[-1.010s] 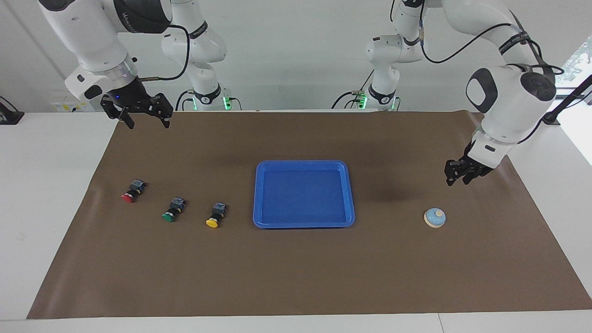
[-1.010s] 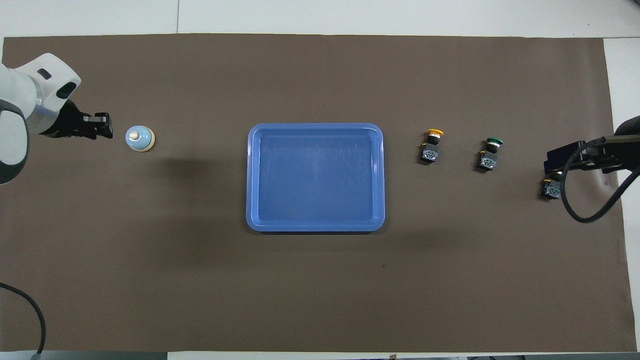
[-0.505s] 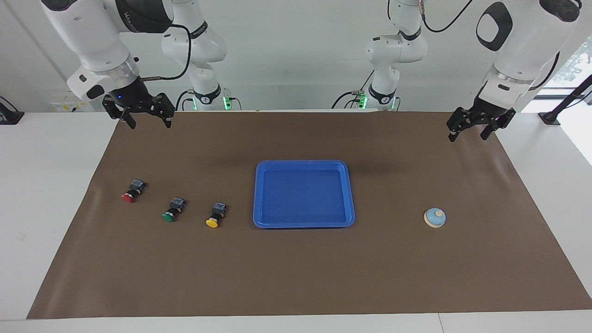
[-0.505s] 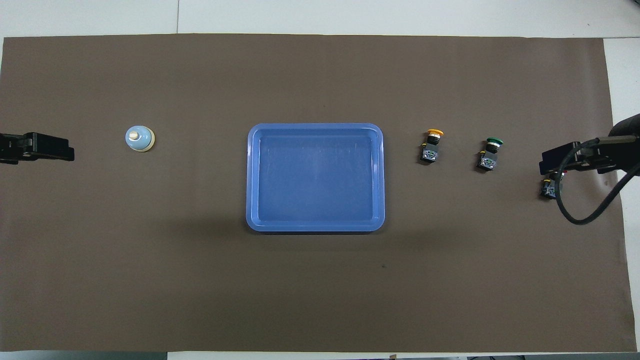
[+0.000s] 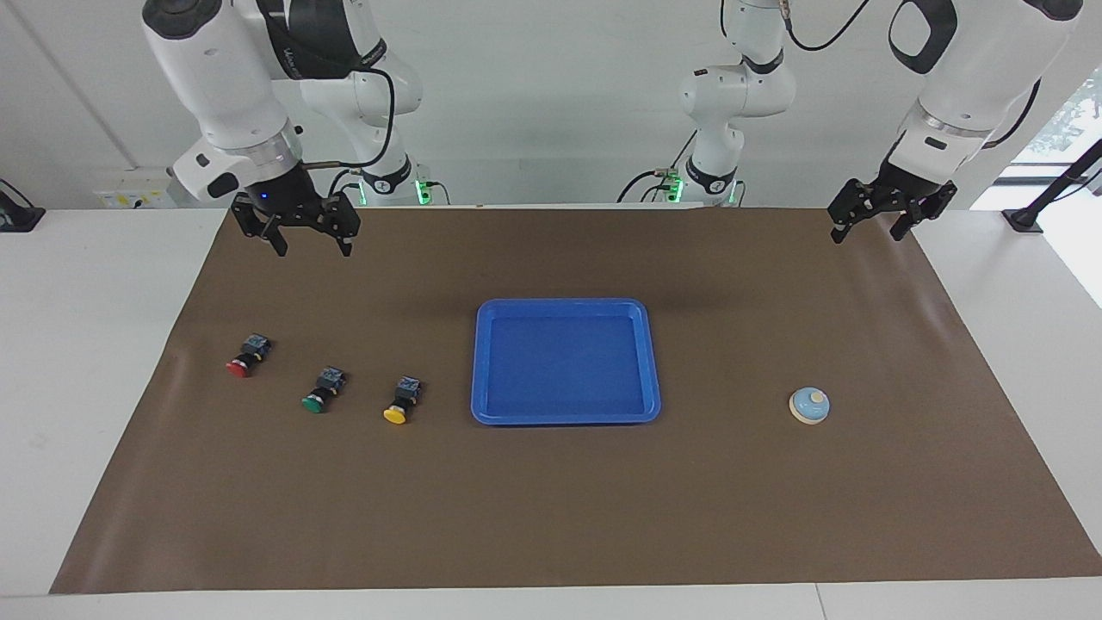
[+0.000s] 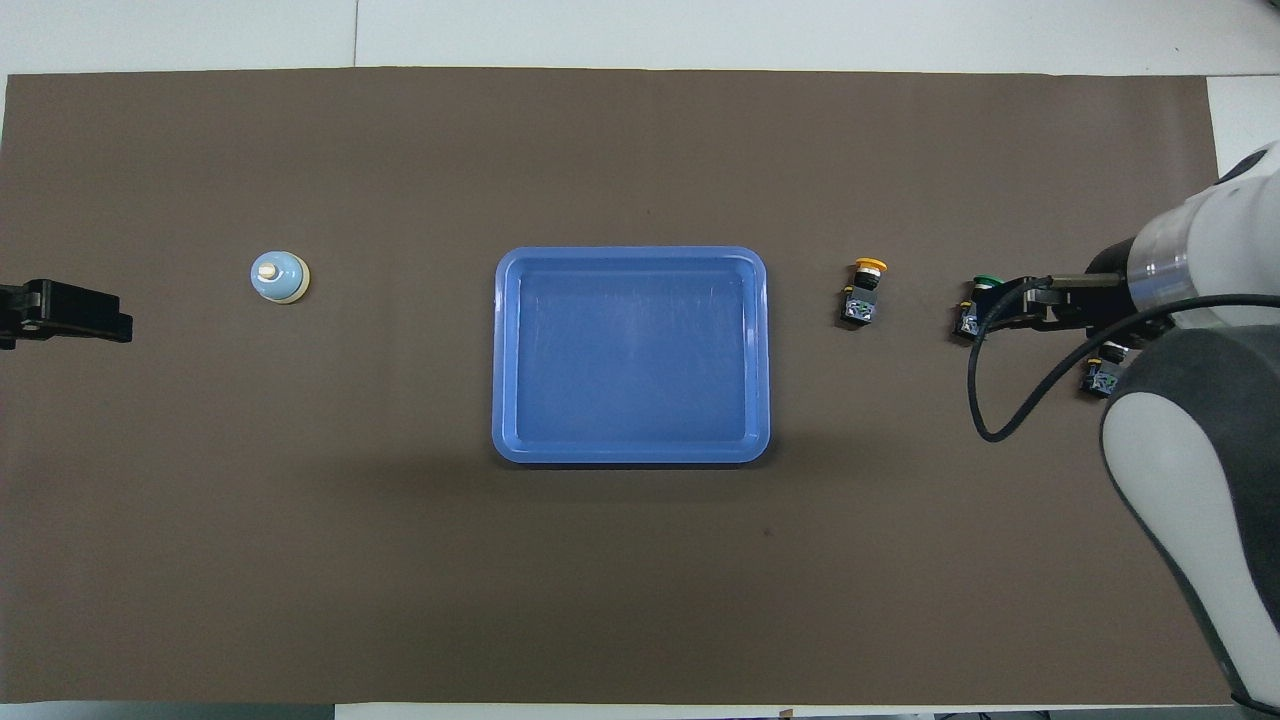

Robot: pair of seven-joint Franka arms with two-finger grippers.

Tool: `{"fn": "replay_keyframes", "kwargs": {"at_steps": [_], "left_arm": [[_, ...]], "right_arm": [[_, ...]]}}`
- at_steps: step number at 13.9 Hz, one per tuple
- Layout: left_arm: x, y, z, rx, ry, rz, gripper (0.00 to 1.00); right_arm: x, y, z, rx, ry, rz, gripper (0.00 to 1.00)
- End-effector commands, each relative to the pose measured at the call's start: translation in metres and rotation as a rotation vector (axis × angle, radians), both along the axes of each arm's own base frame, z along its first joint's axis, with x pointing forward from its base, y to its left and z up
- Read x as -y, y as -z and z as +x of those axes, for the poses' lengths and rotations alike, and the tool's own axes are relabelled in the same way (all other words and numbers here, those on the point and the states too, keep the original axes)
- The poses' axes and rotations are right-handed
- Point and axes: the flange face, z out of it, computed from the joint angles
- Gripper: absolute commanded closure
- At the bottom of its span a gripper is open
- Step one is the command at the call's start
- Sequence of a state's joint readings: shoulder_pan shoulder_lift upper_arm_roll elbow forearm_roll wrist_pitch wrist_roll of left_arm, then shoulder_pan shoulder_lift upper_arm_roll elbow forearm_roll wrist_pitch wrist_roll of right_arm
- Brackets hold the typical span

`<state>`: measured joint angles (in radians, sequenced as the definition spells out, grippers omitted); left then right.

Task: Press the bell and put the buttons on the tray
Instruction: 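Grasp the yellow-topped button with the right gripper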

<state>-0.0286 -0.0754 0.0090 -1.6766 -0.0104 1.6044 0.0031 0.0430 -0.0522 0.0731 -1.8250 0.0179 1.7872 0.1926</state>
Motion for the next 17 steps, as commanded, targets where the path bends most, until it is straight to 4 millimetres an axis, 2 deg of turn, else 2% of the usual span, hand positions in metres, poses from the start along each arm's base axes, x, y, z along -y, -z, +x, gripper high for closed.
{"fn": "replay_keyframes", "kwargs": {"at_steps": [1,4,6,8,12,14,17], "left_arm": [[0.001,0.003,0.006,-0.038,0.005,0.012,0.0],[0.005,0.006,0.0,-0.055,0.016,0.012,0.0],[0.005,0.007,0.0,-0.06,0.018,0.012,0.0],[0.006,0.008,-0.001,-0.067,0.021,0.012,0.0],[0.006,0.009,-0.004,-0.089,0.021,0.013,0.0],[0.006,0.009,-0.005,-0.092,0.021,0.013,0.0],[-0.001,0.008,-0.003,-0.077,0.003,0.012,0.0]], "right_arm": [[-0.015,0.045,0.012,0.006,0.033,0.015,0.0],[-0.025,0.101,0.027,0.034,0.037,0.023,0.0],[-0.025,0.143,0.024,0.06,0.06,0.029,0.0],[-0.025,0.176,0.027,0.098,0.061,0.035,0.0],[-0.027,0.218,0.043,0.123,0.065,0.045,0.0],[-0.036,0.228,0.048,0.137,0.047,0.046,0.0],[-0.04,0.25,0.055,0.167,0.044,0.054,0.0]]}}
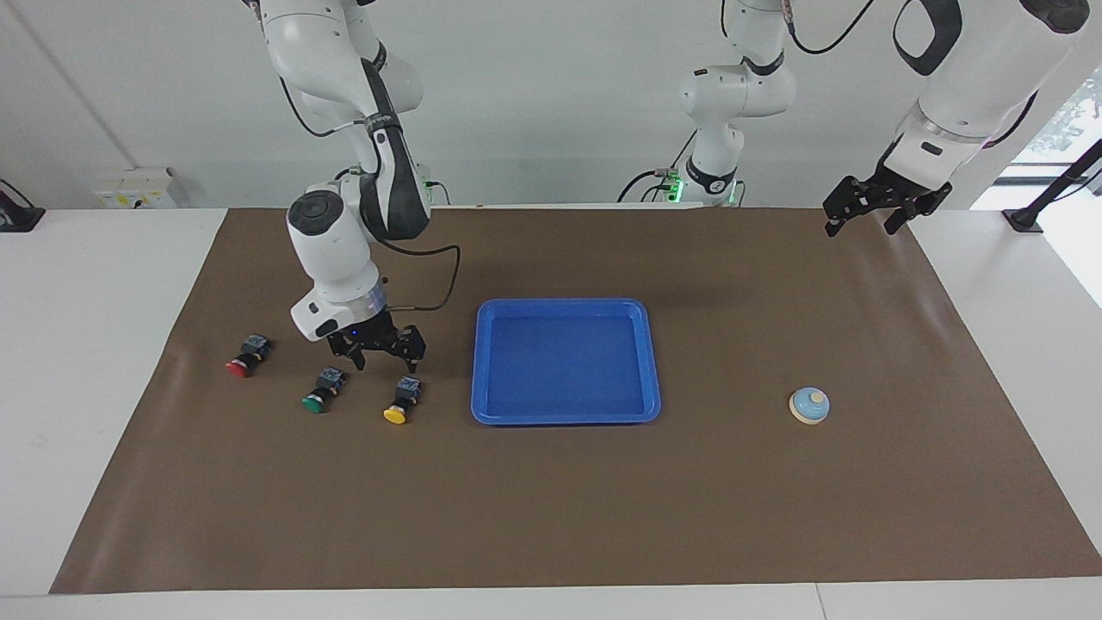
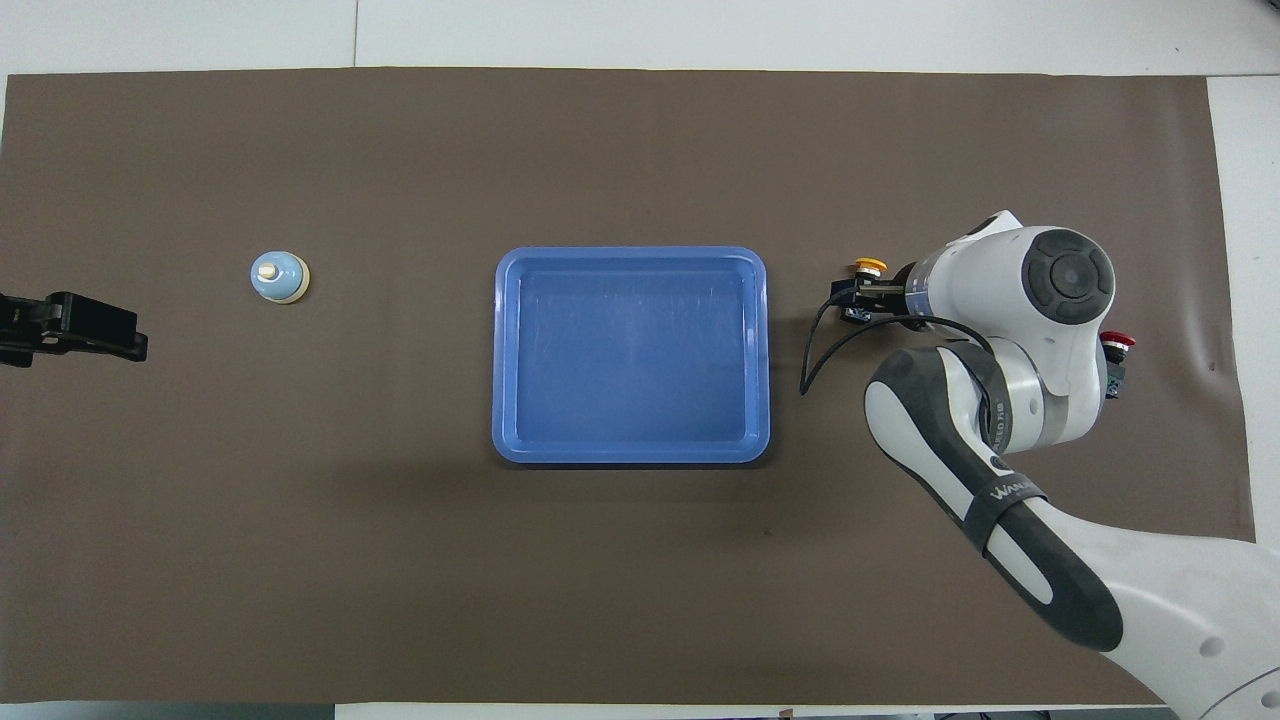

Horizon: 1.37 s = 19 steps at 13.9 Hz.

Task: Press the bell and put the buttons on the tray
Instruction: 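Grasp the yellow-topped button with the right gripper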

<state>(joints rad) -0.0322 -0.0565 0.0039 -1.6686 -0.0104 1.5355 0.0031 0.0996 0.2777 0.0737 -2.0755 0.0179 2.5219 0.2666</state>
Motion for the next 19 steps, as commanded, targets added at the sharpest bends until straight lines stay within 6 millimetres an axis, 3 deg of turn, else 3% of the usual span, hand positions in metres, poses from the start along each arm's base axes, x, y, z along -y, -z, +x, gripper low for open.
{"fn": "replay_keyframes", "kwargs": {"at_steps": [1,12,13,17,18,19], "left_arm": [[-0.009,-0.004,-0.001,-0.003,-0.014,0.01,0.0],[-0.01,-0.004,-0.001,0.0,-0.016,0.01,0.0],[-0.01,-0.004,-0.001,0.0,-0.016,0.01,0.0],[-0.01,-0.004,-0.001,0.0,-0.016,0.01,0.0],[-0.01,-0.004,-0.001,0.0,-0.016,0.01,0.0],[-0.01,-0.004,-0.001,0.0,-0.016,0.01,0.0]], "right_arm": [[-0.004,0.013,0.008,0.018,0.011,0.009,0.0],[-0.011,0.027,0.01,0.016,-0.005,0.007,0.0],[-0.01,0.027,0.01,0.014,-0.003,0.007,0.11],[-0.009,0.027,0.009,0.007,-0.003,0.005,0.89],[-0.01,0.027,0.009,0.005,-0.005,0.005,1.0],[-0.01,0.027,0.009,0.004,-0.005,0.005,1.0]]}}
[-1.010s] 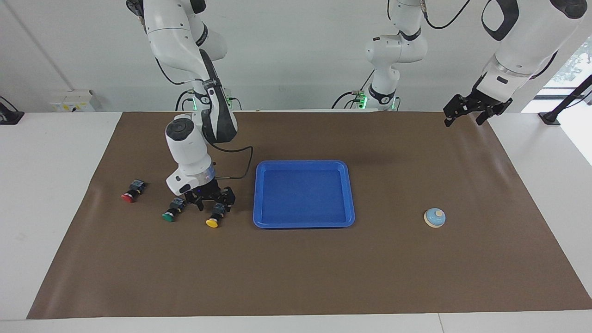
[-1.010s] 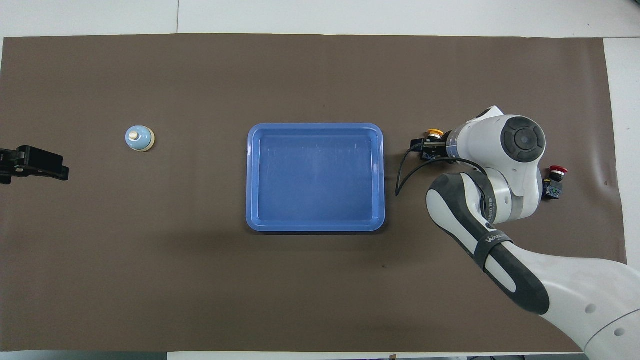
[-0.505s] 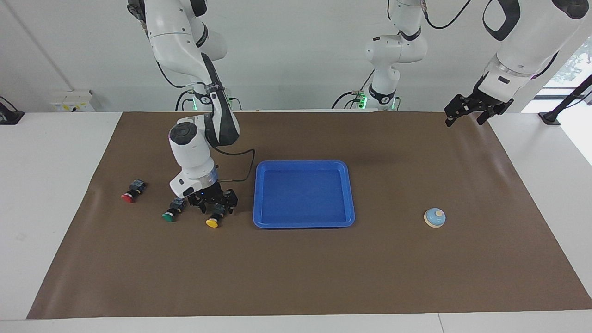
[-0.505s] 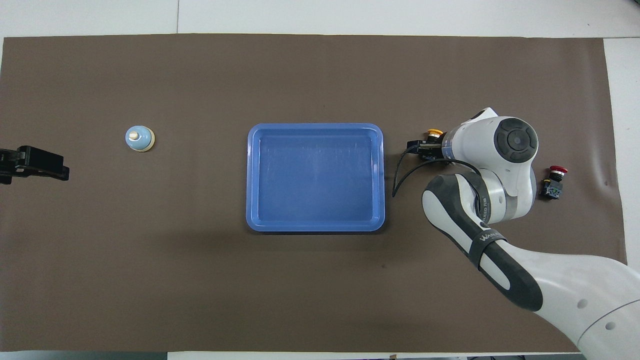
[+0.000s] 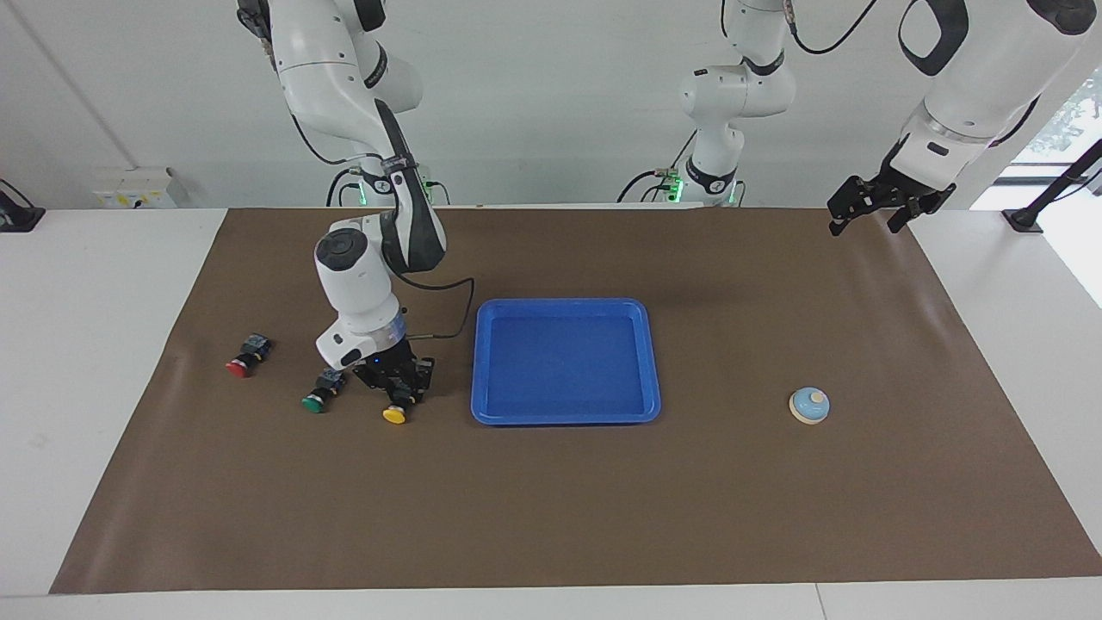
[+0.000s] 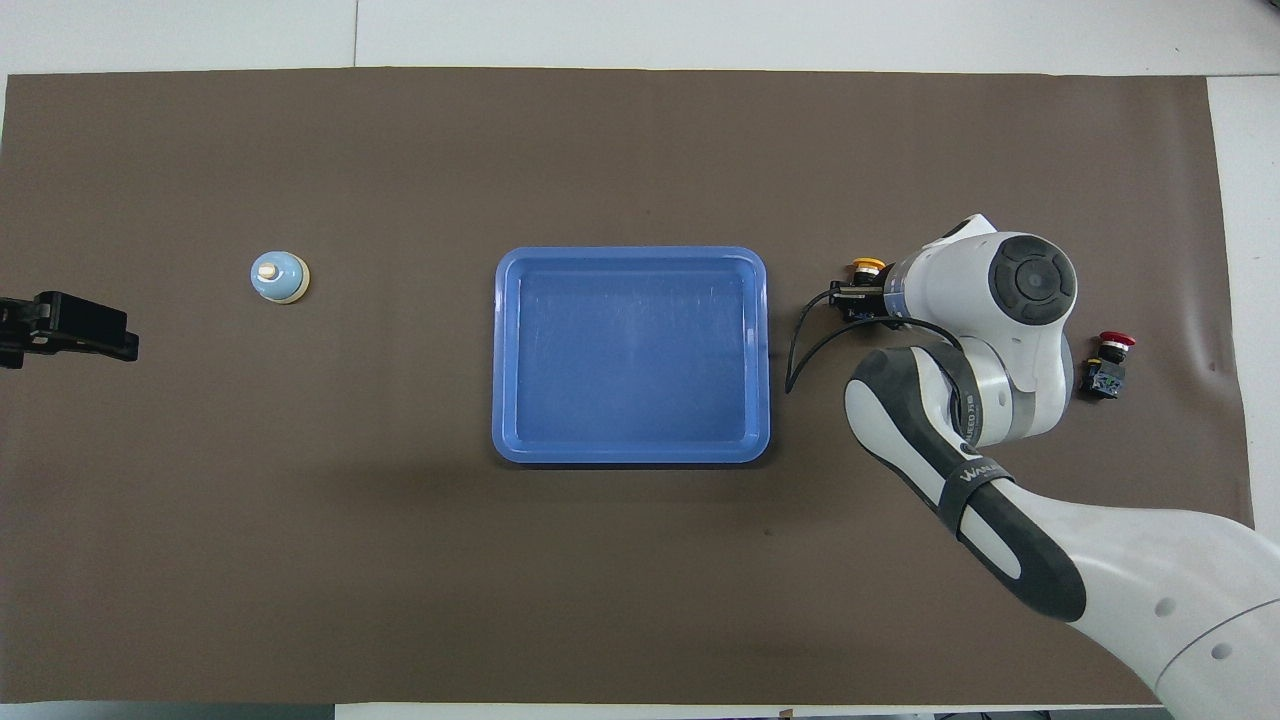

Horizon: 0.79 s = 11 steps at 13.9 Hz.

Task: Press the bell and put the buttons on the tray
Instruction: 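Grasp the yellow-topped button with the right gripper, then carry the yellow button into the blue tray and release it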

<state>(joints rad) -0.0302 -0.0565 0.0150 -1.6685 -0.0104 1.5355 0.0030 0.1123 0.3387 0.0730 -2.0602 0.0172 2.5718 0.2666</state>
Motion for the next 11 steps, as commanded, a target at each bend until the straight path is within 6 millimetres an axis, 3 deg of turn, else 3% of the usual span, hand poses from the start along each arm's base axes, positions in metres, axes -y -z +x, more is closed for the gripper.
{"fn": "replay_keyframes", "kwargs": {"at_steps": [1,3,6,8,11], "left_arm": [[-0.003,-0.004,-0.001,0.0,-0.002,0.011,0.0],[-0.003,-0.004,-0.001,0.0,-0.002,0.011,0.0],[-0.003,-0.004,-0.001,0.0,-0.002,0.011,0.0],[-0.003,-0.004,-0.001,0.0,-0.002,0.011,0.0],[-0.003,-0.004,-0.001,0.0,-0.002,0.011,0.0]], "right_arm": [[-0.002,0.001,0.004,0.002,0.004,0.001,1.0],[-0.003,-0.012,0.011,-0.01,0.002,-0.001,1.0],[-0.01,-0.065,0.034,-0.069,0.004,-0.006,1.0],[-0.038,-0.096,0.038,-0.093,-0.004,-0.001,1.0],[-0.104,-0.117,0.024,-0.104,0.049,0.018,1.0]]}}
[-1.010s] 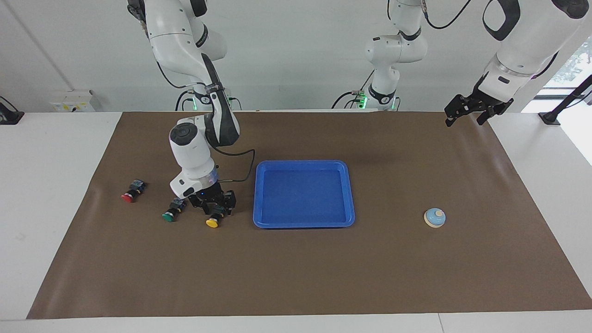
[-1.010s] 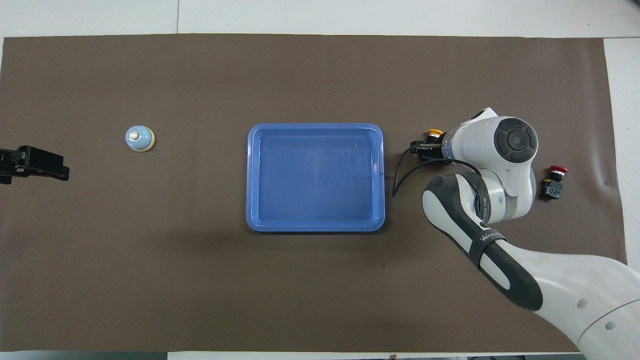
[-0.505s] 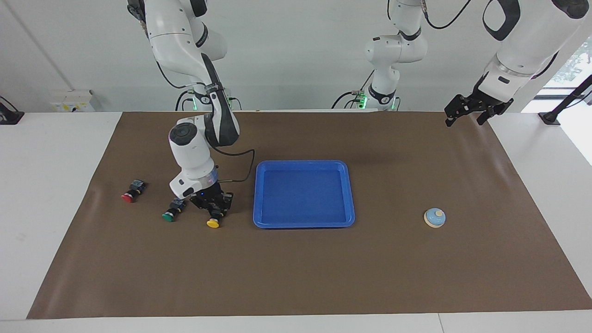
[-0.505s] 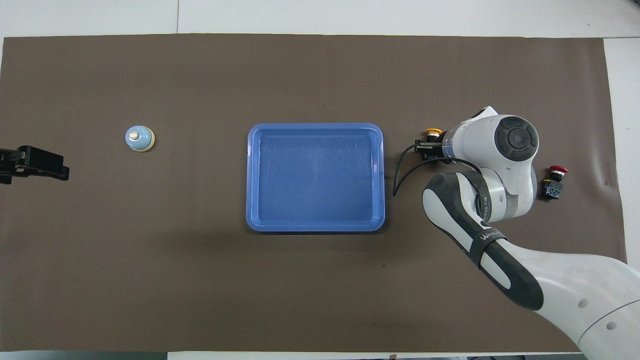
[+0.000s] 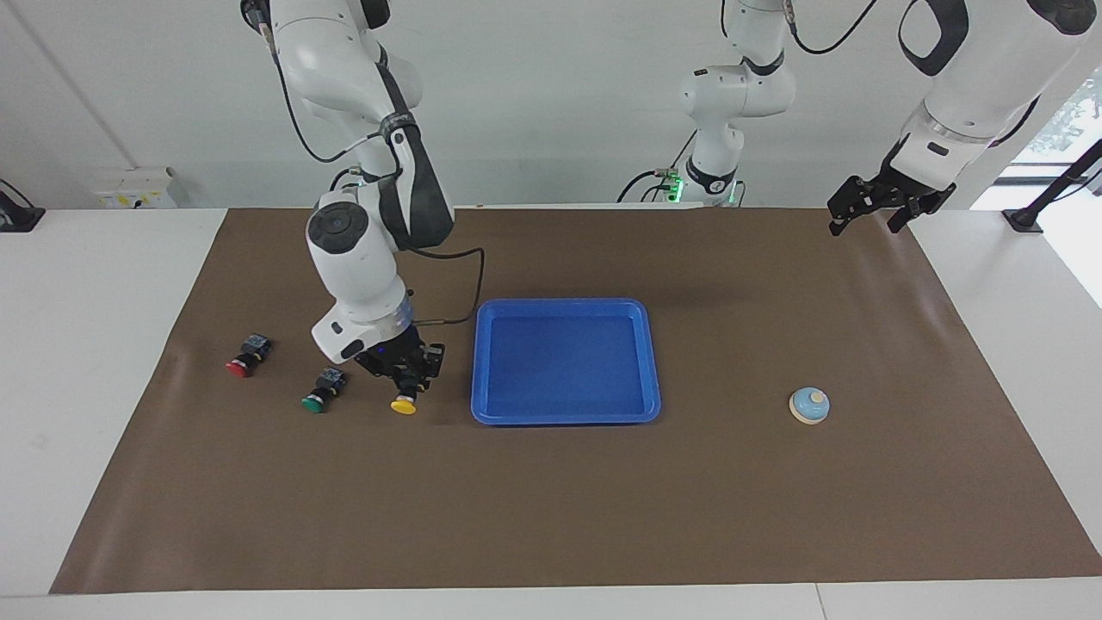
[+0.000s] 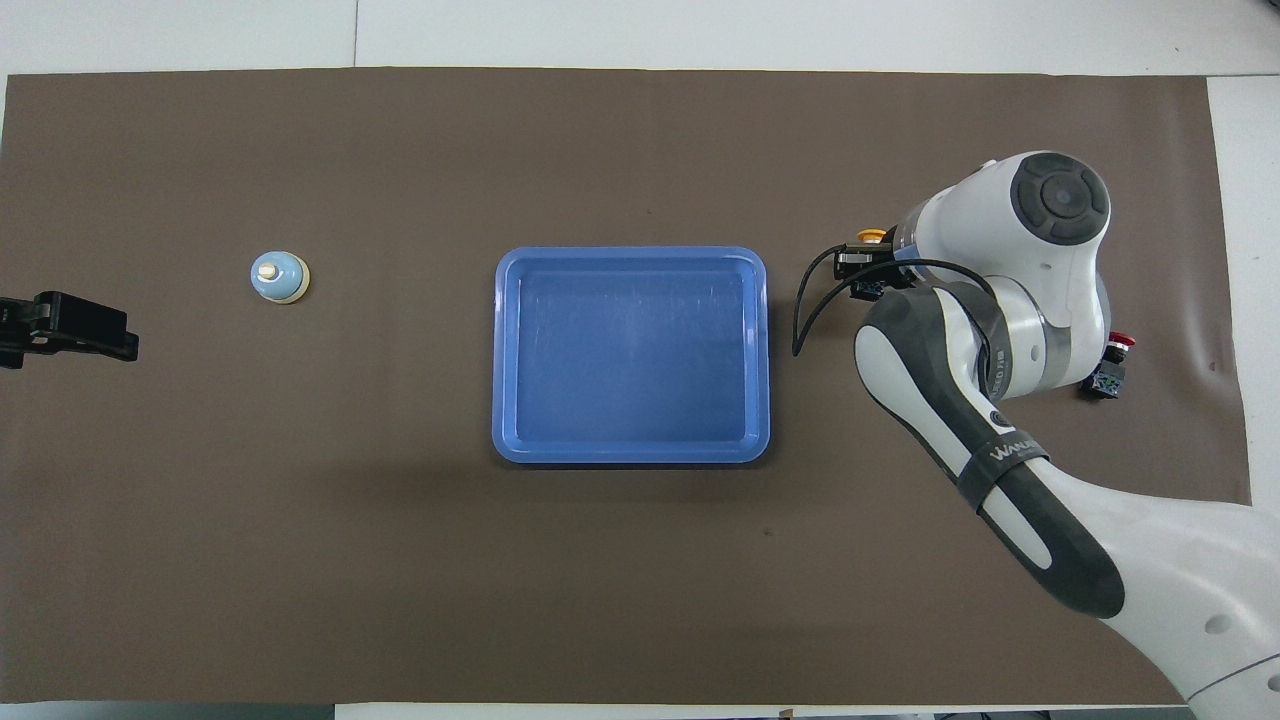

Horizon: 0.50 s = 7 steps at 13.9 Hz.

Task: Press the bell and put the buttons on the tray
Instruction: 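Carry the yellow button into the blue tray and release it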

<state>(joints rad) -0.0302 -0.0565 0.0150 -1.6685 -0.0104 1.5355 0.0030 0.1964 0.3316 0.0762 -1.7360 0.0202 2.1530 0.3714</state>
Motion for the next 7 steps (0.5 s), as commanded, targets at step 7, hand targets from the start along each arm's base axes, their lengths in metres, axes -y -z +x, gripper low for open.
{"fn": "replay_keyframes", "kwargs": {"at_steps": [7], "left_arm": [[-0.003,-0.004,-0.001,0.0,-0.002,0.011,0.0]], "right_arm": [[-0.152,0.044,-0.059,0.019,0.118,0.062,1.0]]}}
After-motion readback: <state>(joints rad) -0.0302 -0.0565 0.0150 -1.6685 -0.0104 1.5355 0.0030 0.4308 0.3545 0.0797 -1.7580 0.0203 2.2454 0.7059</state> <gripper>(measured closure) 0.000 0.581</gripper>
